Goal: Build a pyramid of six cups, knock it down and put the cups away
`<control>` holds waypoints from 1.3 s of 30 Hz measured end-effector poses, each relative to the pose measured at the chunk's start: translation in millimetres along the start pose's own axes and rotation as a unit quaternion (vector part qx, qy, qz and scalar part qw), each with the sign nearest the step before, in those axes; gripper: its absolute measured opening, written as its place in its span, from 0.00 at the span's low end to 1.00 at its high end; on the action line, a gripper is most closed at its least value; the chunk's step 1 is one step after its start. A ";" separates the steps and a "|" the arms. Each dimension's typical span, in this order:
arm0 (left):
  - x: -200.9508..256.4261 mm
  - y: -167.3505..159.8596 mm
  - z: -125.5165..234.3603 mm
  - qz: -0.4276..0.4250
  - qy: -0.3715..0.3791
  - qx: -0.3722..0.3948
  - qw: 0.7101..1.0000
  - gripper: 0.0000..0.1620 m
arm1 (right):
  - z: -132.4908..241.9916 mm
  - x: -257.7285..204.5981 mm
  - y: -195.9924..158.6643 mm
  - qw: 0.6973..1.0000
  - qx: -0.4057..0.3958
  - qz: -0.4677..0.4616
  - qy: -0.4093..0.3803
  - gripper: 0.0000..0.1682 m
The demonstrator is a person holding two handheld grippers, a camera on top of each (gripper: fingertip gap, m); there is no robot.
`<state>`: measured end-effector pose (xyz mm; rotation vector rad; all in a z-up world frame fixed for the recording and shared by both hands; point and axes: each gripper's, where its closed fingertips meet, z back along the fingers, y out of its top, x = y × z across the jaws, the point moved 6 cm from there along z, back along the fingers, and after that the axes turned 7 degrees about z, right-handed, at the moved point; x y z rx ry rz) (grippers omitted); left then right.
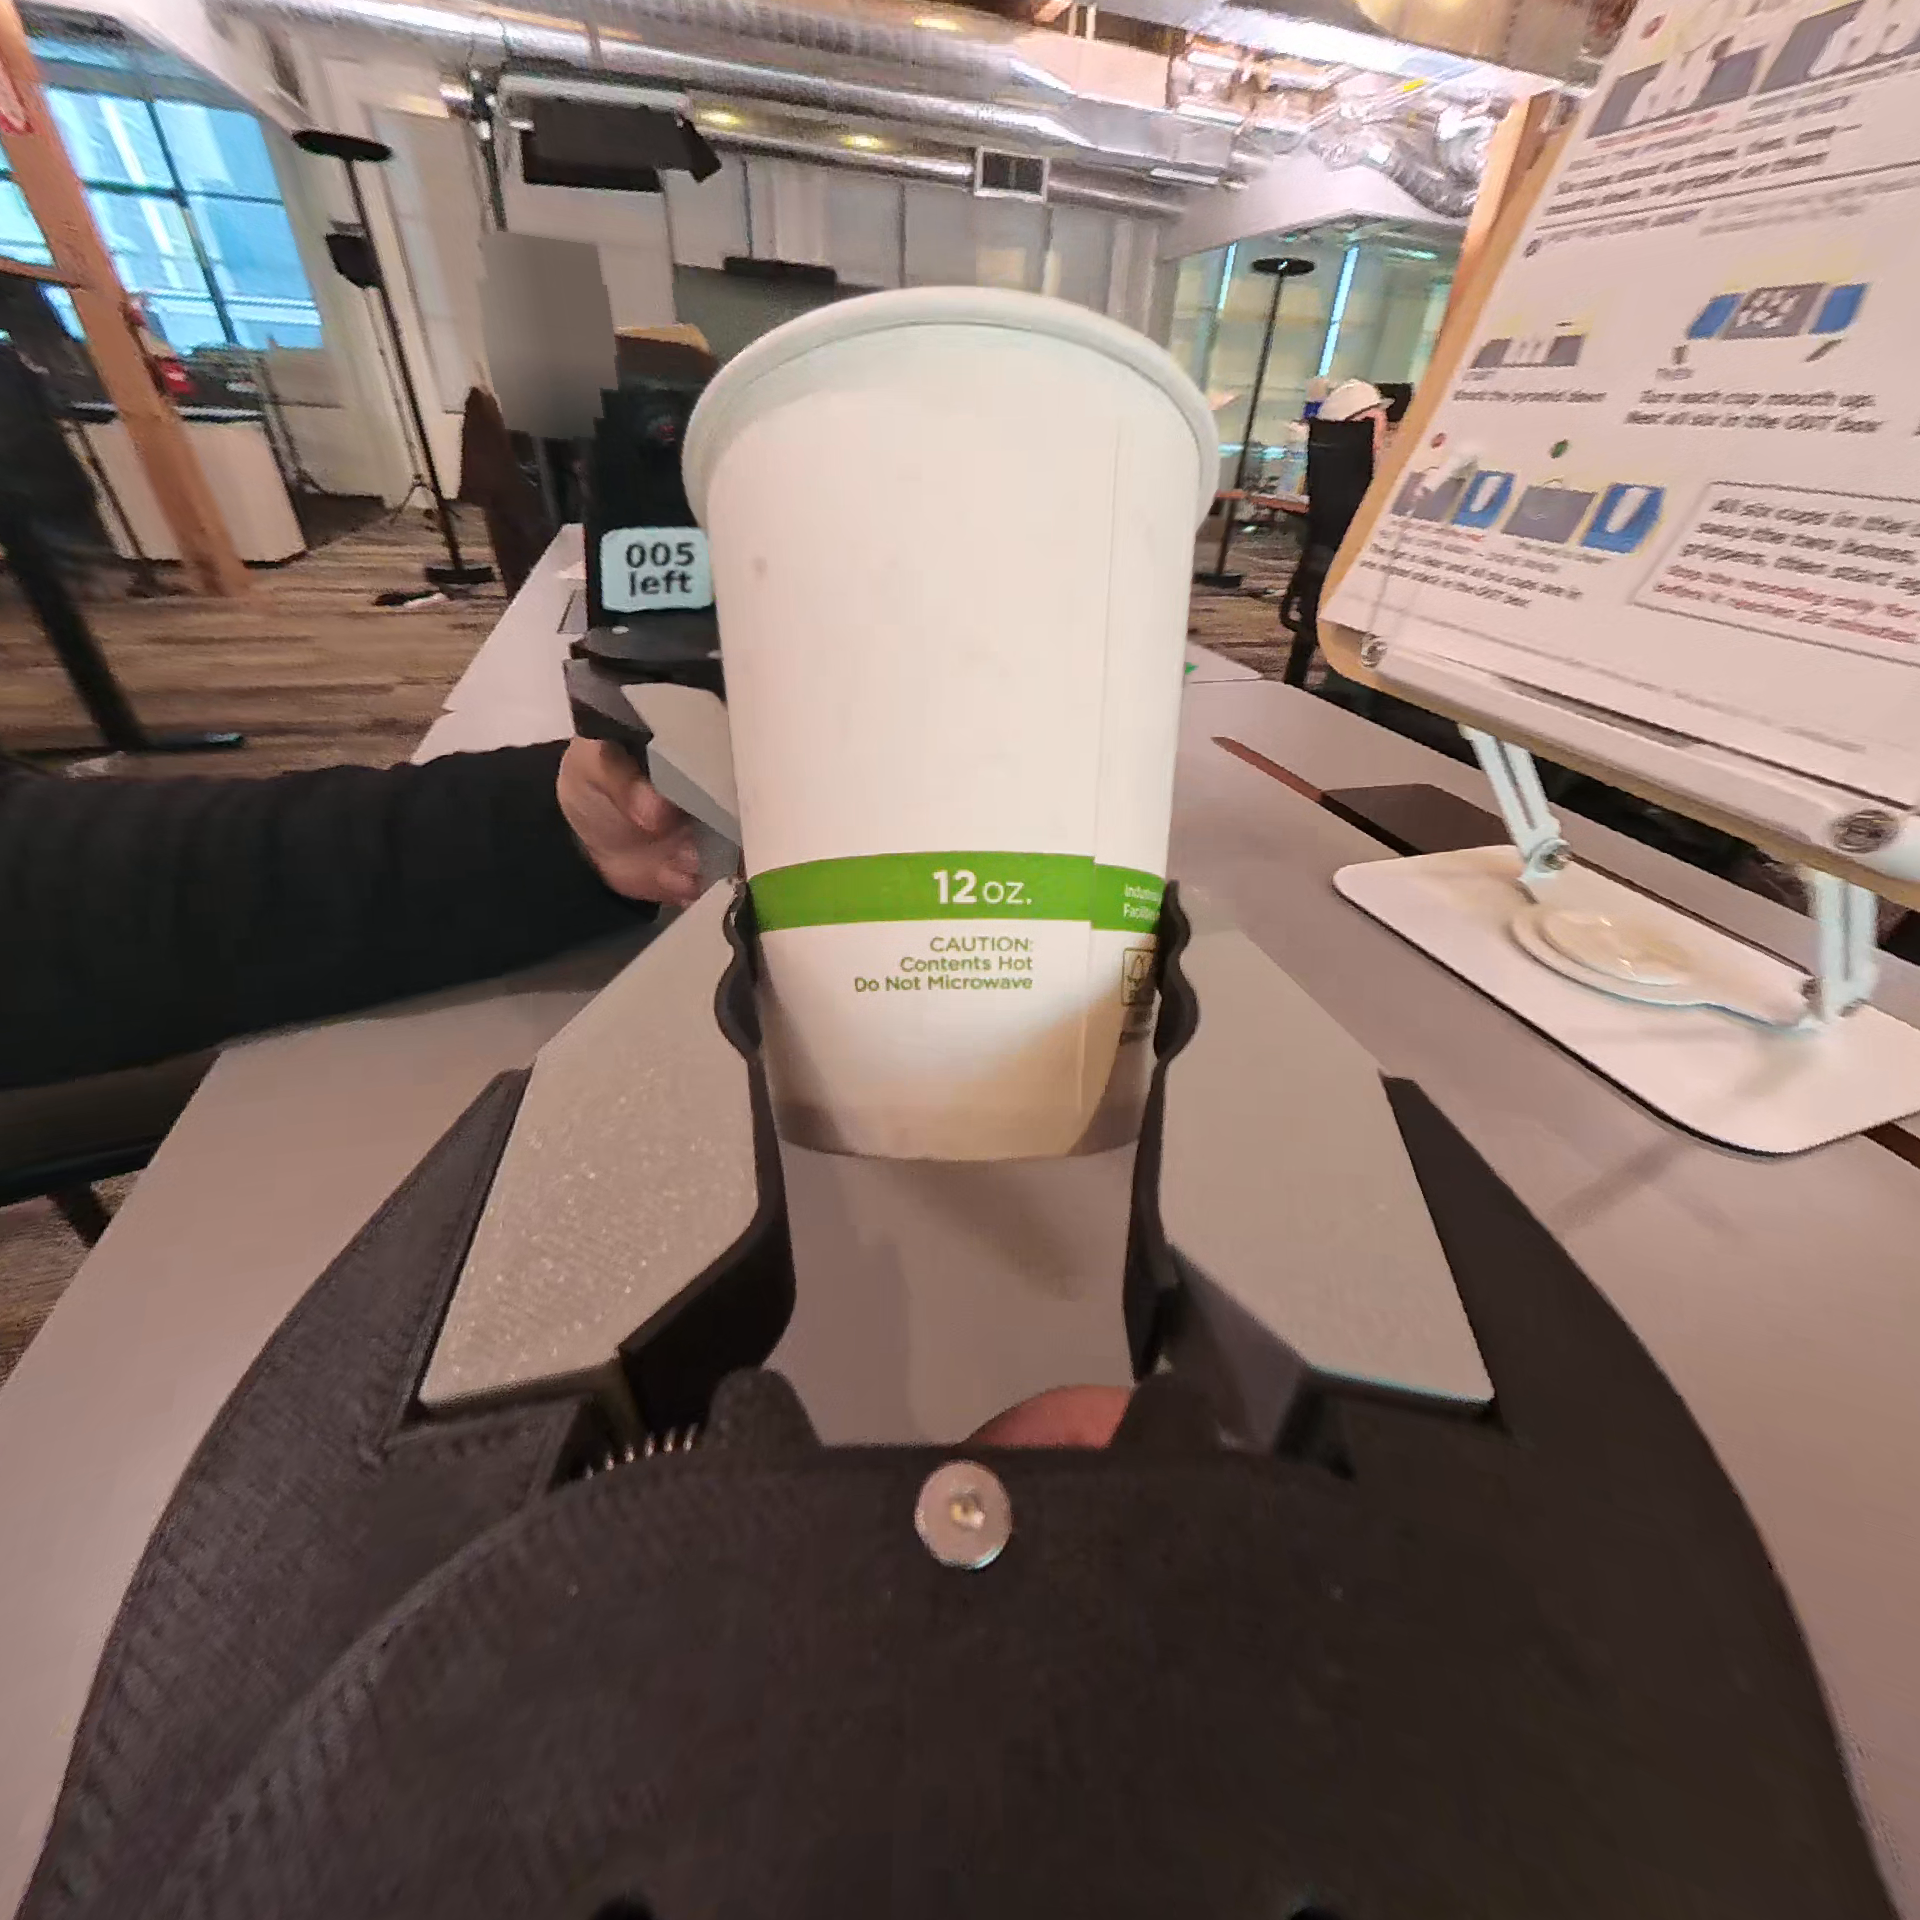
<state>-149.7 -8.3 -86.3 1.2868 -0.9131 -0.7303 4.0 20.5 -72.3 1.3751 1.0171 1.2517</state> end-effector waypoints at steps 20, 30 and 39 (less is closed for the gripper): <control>9.5 3.5 -3.1 -0.001 -0.017 0.020 1.000 0.29 | -23.7 -20.7 -42.9 0.990 -0.127 0.038 0.042 0.43; 15.8 -24.0 -19.4 -0.017 -0.022 -0.074 0.997 0.52 | -20.9 -25.1 -48.8 0.984 -0.154 0.039 0.078 0.43; 22.8 -27.9 -27.5 -0.015 -0.033 -0.079 0.996 0.61 | -22.5 -28.4 -52.2 0.972 -0.219 0.047 0.073 0.43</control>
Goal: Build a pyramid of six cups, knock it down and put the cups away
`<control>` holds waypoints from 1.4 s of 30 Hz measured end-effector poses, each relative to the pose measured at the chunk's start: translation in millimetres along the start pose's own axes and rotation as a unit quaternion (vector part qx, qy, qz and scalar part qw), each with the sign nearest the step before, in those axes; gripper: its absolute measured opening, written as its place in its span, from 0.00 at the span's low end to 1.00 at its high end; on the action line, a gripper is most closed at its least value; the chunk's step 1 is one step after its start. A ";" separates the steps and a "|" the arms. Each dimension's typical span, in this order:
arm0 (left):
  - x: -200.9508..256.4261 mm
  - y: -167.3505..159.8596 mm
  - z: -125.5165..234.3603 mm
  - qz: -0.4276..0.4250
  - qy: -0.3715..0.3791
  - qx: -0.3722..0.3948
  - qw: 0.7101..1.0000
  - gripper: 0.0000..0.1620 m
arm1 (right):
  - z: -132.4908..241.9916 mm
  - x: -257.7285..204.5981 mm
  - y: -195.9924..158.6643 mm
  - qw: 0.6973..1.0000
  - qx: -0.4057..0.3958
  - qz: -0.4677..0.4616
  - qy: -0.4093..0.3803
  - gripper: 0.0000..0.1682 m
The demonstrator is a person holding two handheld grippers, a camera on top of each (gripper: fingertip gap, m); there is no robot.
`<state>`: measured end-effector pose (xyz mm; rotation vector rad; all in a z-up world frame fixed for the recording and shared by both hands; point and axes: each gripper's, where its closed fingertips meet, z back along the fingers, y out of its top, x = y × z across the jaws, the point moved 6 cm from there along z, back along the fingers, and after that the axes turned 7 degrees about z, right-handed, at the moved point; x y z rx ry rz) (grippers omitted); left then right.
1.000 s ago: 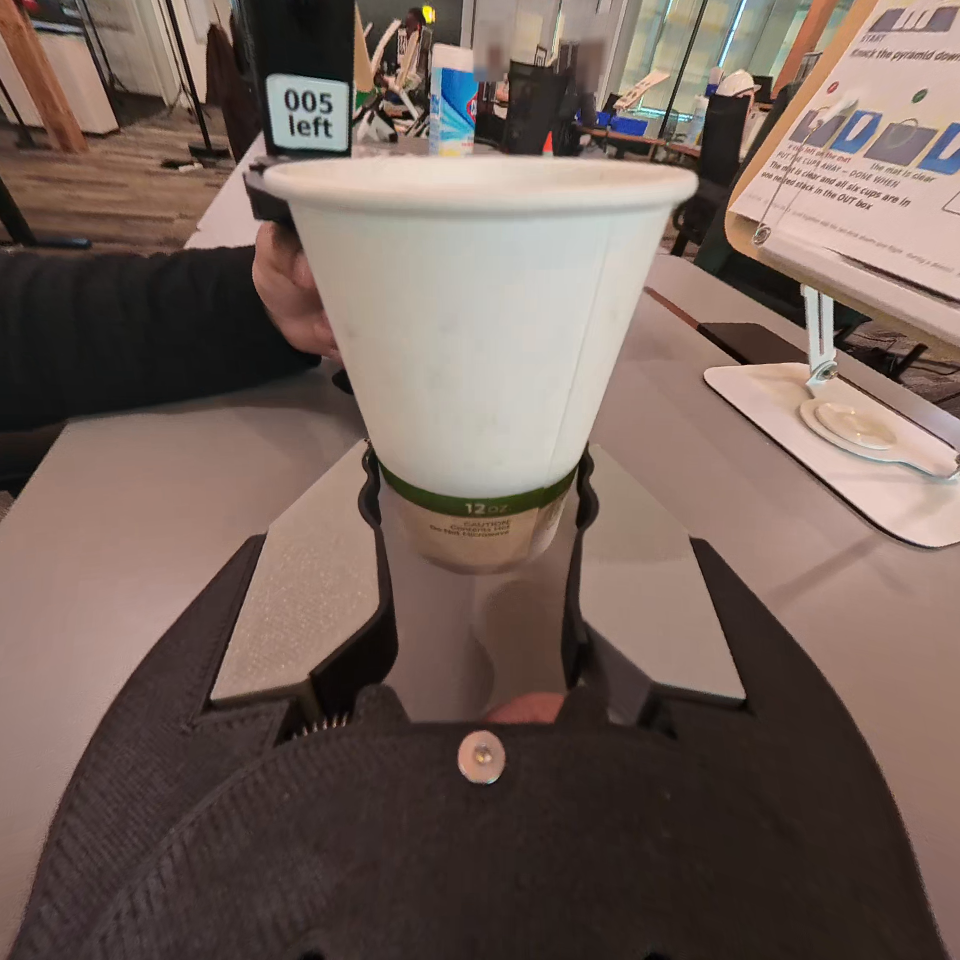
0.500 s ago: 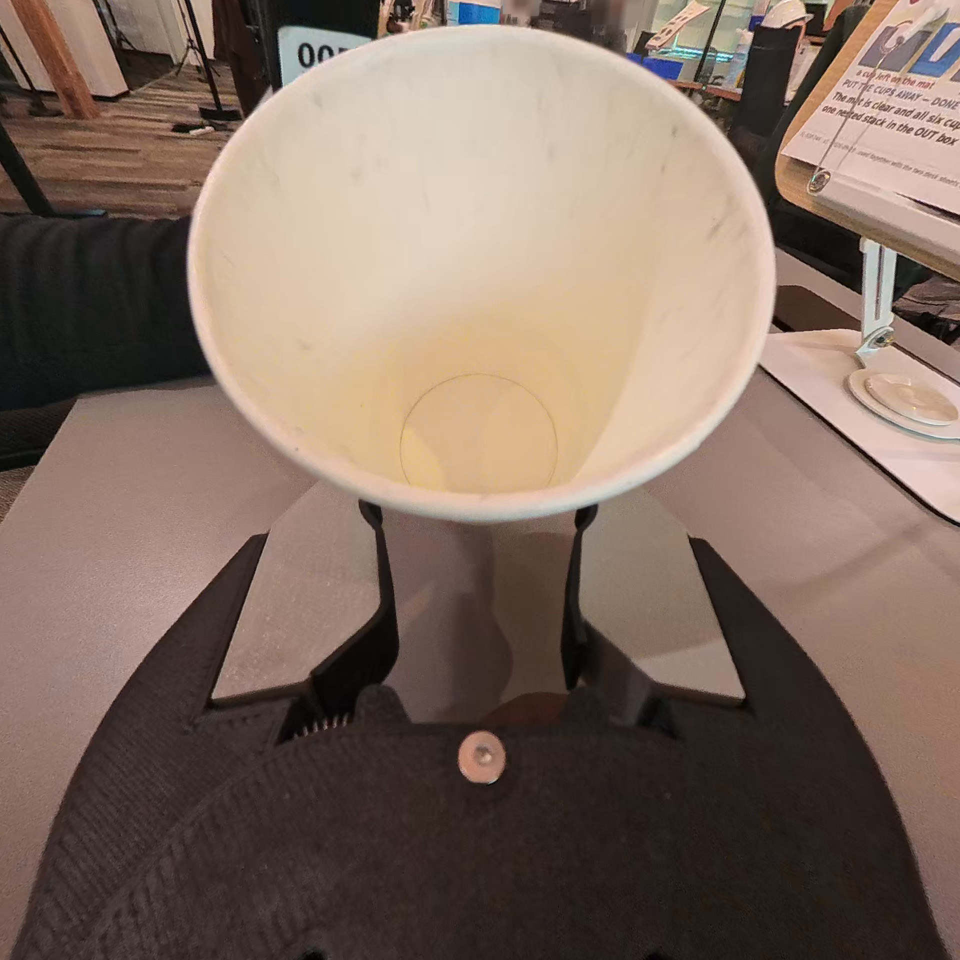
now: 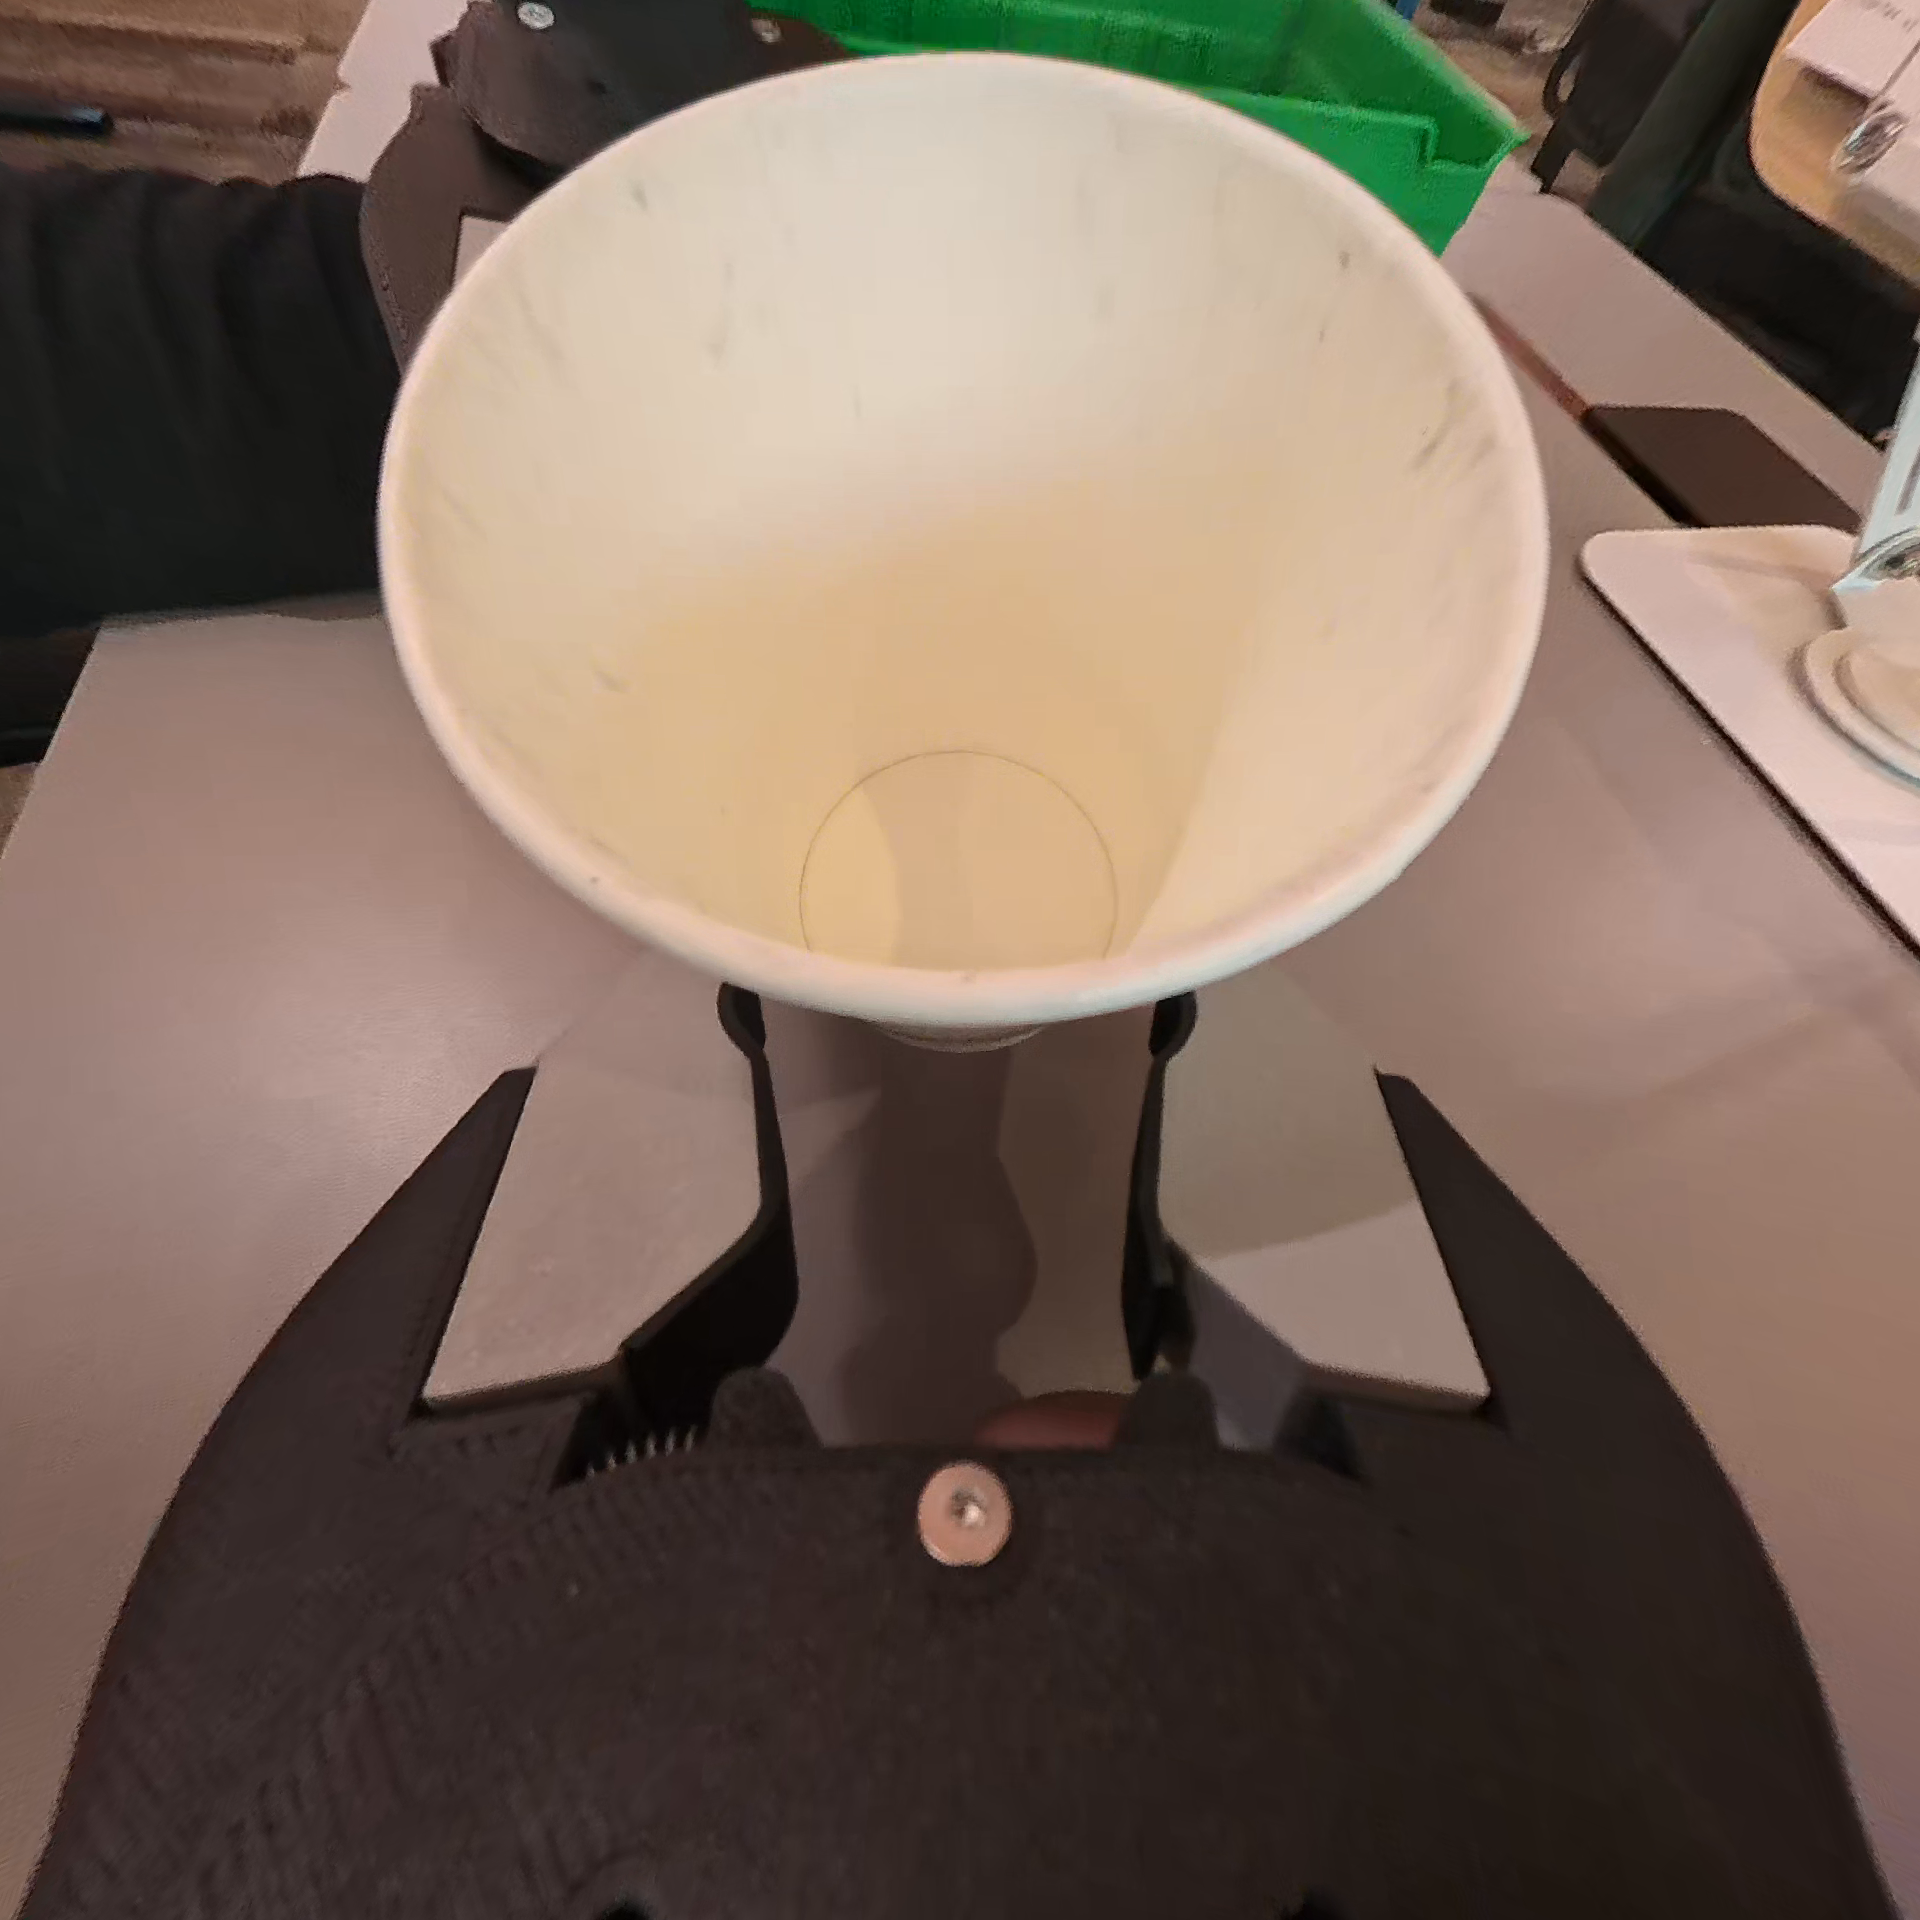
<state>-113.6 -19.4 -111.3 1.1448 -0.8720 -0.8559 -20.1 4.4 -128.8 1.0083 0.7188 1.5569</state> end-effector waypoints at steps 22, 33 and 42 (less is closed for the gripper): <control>-19.7 7.5 5.9 0.001 0.062 0.020 0.998 0.55 | 8.2 7.3 -2.4 0.996 -0.013 0.059 -0.060 0.28; -61.5 10.2 26.0 -0.116 0.328 -0.007 0.937 0.55 | 36.5 9.4 33.6 0.981 0.130 0.067 -0.129 0.19; -39.0 -8.5 -6.3 -0.194 0.270 -0.084 0.939 0.55 | 20.2 -6.8 34.1 0.988 0.104 0.067 -0.088 0.23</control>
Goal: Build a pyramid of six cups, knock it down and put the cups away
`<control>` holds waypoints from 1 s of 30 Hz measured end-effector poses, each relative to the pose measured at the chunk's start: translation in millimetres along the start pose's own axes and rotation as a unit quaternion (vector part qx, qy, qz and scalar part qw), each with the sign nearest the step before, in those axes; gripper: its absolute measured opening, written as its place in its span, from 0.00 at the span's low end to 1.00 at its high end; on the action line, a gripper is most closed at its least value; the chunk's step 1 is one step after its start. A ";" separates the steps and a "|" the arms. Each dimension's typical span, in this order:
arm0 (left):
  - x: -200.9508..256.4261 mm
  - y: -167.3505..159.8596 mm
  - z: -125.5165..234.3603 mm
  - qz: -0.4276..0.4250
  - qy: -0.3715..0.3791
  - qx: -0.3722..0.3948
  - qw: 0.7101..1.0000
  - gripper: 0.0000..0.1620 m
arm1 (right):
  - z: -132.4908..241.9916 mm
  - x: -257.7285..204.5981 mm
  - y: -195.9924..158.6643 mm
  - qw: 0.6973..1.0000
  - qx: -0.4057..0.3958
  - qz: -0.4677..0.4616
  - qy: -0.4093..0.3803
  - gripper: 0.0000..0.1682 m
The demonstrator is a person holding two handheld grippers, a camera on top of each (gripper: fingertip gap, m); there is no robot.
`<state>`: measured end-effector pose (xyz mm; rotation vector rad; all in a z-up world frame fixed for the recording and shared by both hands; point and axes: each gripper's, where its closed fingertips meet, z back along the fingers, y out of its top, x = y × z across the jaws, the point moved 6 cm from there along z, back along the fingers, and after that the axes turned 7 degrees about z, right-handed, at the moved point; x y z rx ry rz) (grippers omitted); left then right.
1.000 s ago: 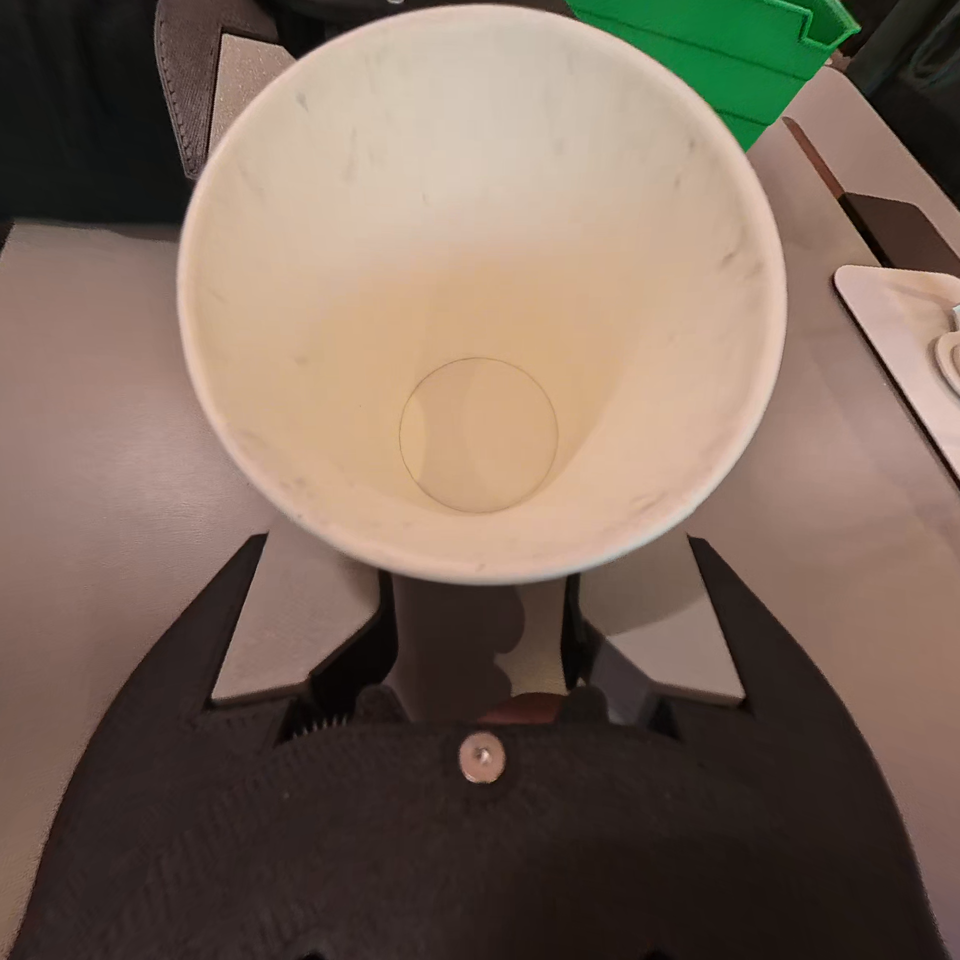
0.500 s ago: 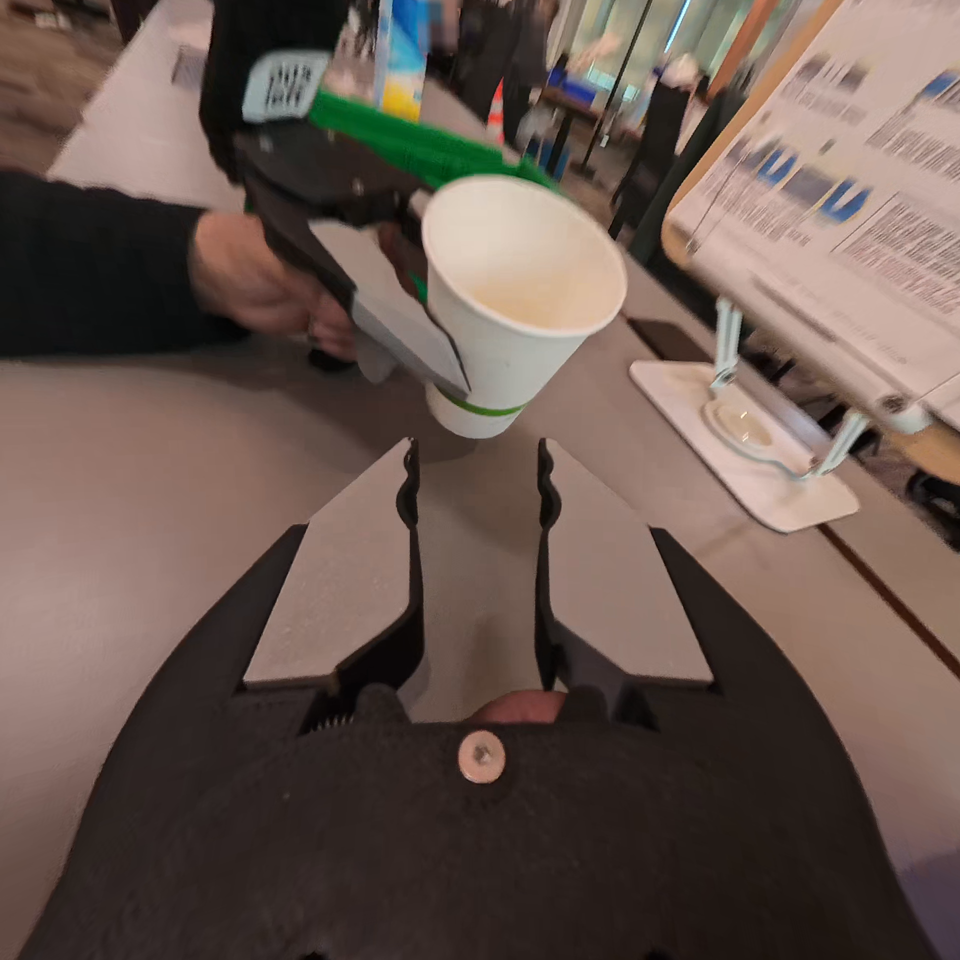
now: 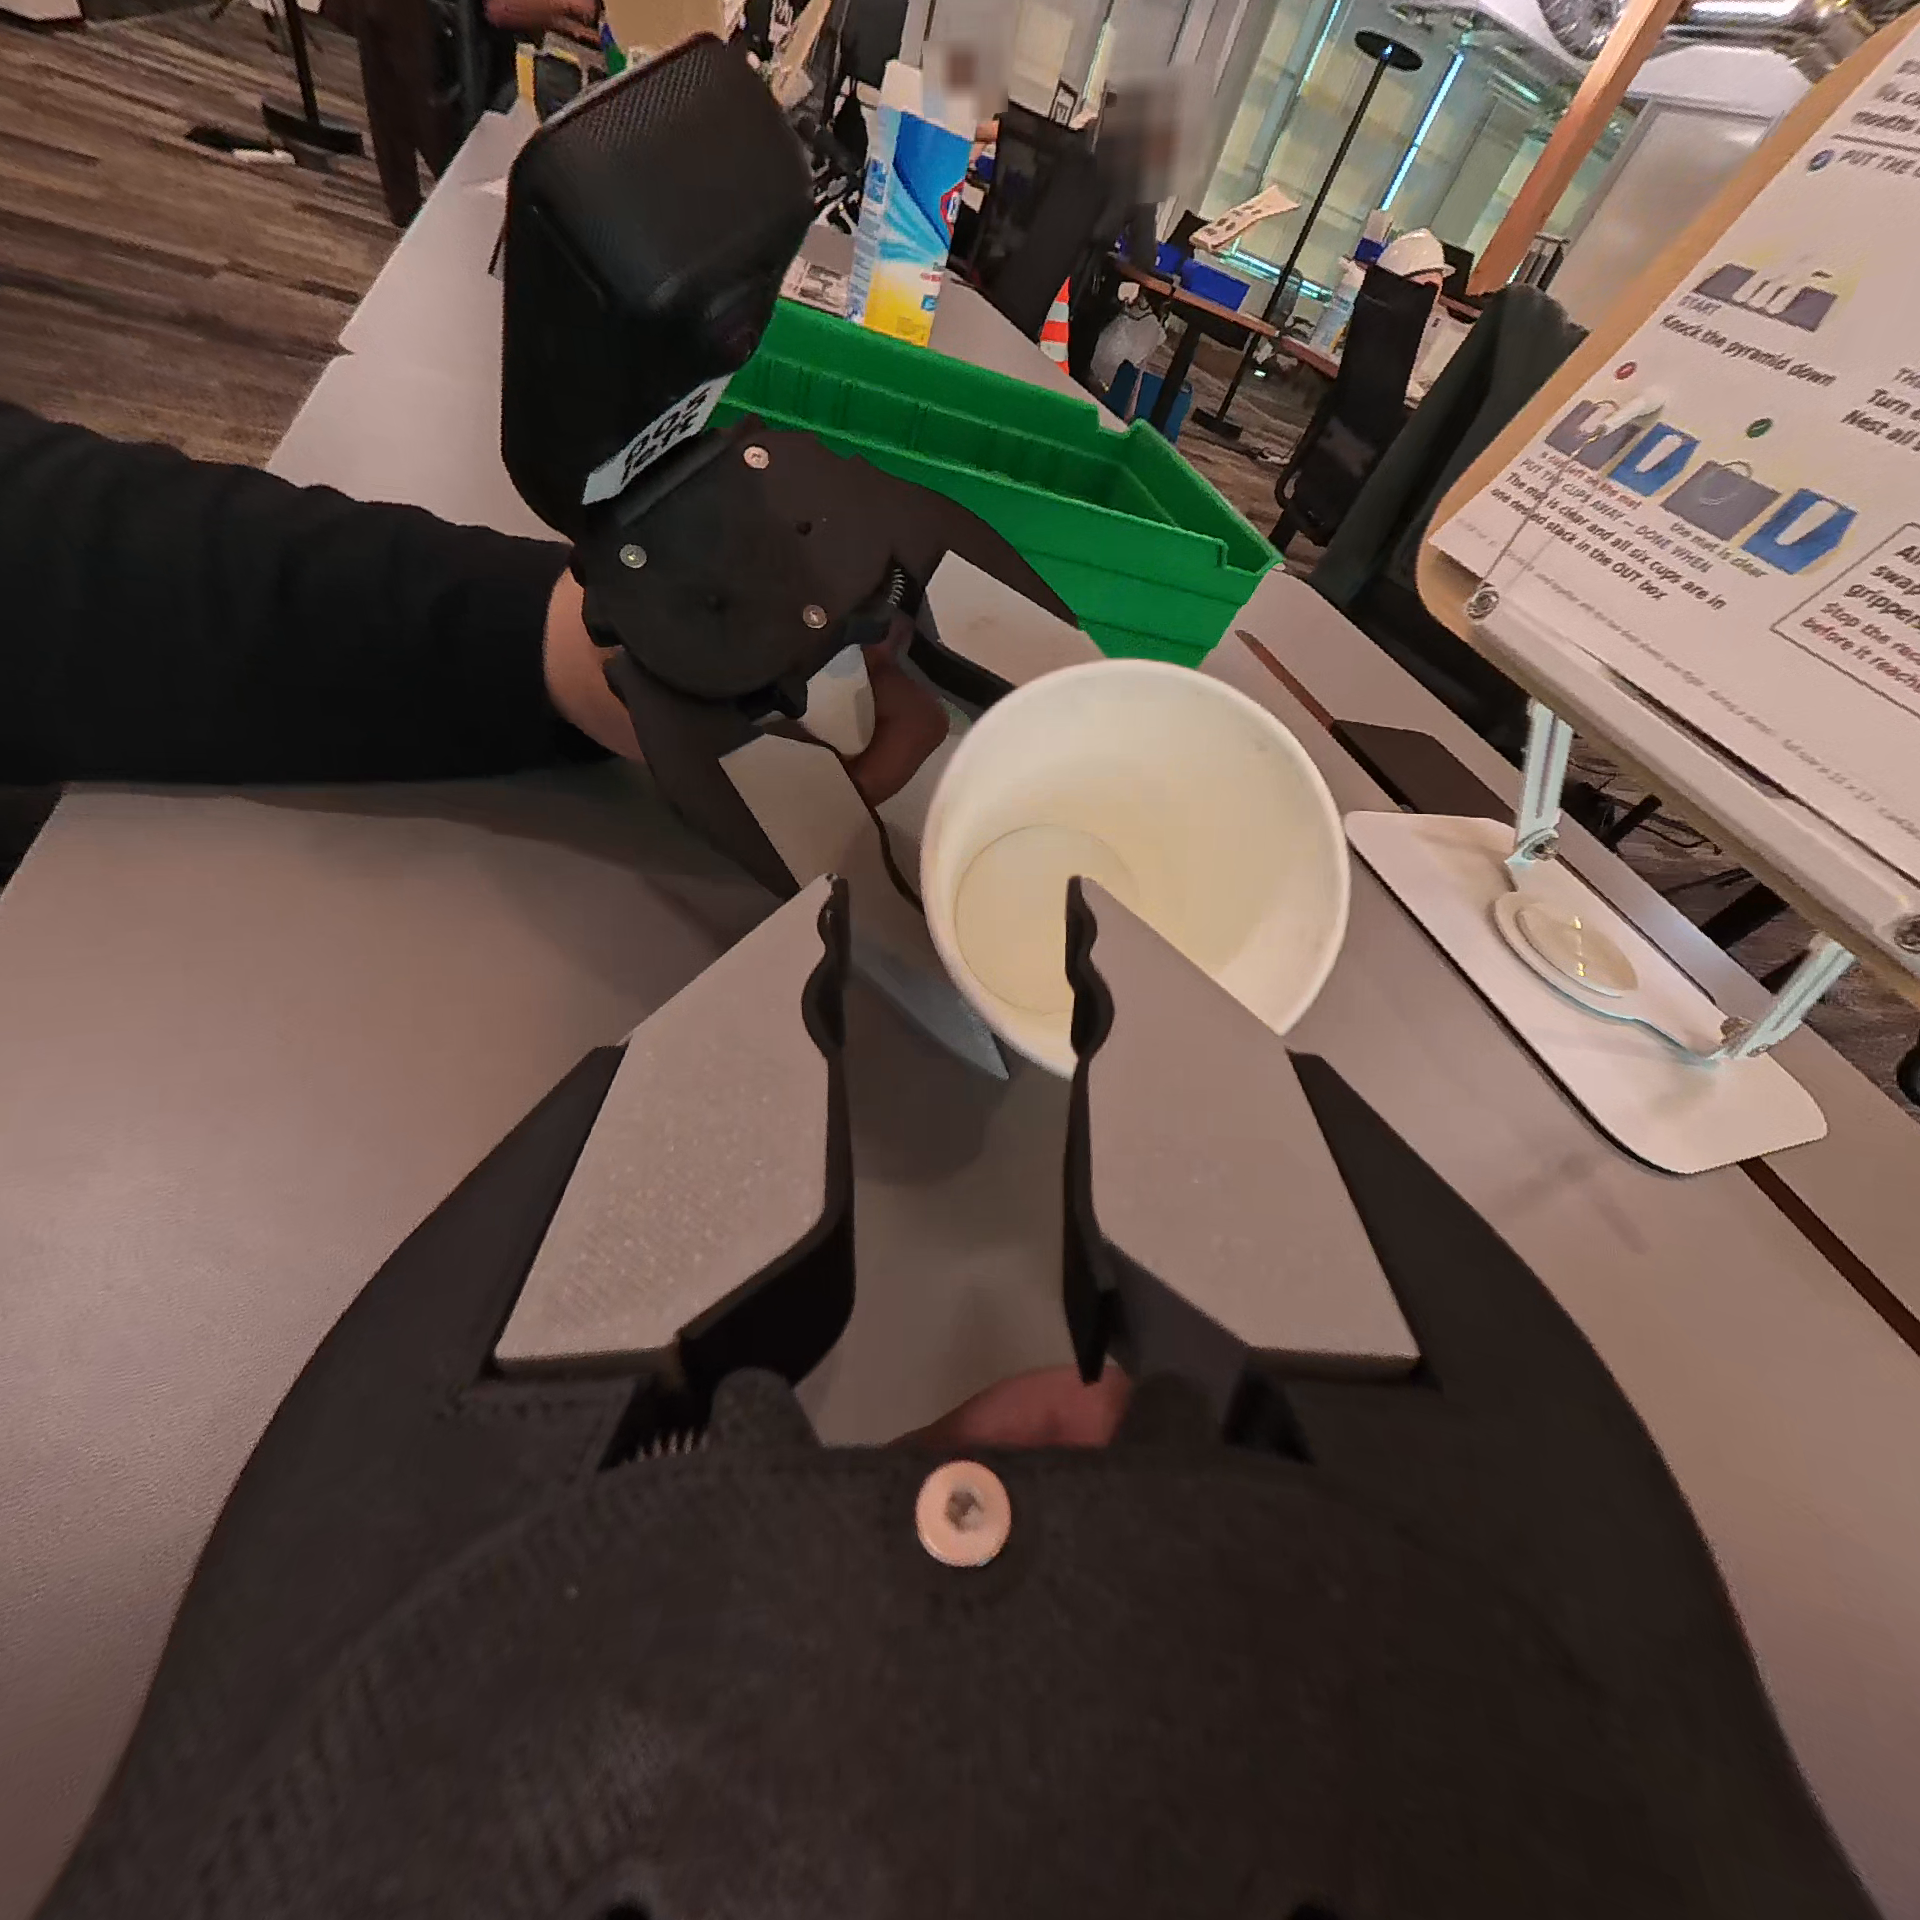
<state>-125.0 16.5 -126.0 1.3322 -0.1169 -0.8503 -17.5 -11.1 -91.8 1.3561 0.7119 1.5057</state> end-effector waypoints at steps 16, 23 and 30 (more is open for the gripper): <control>2.5 -4.3 -4.0 -0.026 0.026 -0.018 0.999 0.51 | -5.0 12.4 -11.5 0.997 -0.062 0.019 -0.048 0.00; -4.4 -7.9 -2.6 -0.010 0.041 -0.026 0.999 0.35 | 3.2 33.2 -18.0 0.980 -0.114 0.050 -0.154 0.00; -22.2 -11.4 0.9 0.041 0.078 -0.032 0.996 0.35 | 14.0 44.3 -12.9 0.969 -0.114 0.069 -0.207 0.00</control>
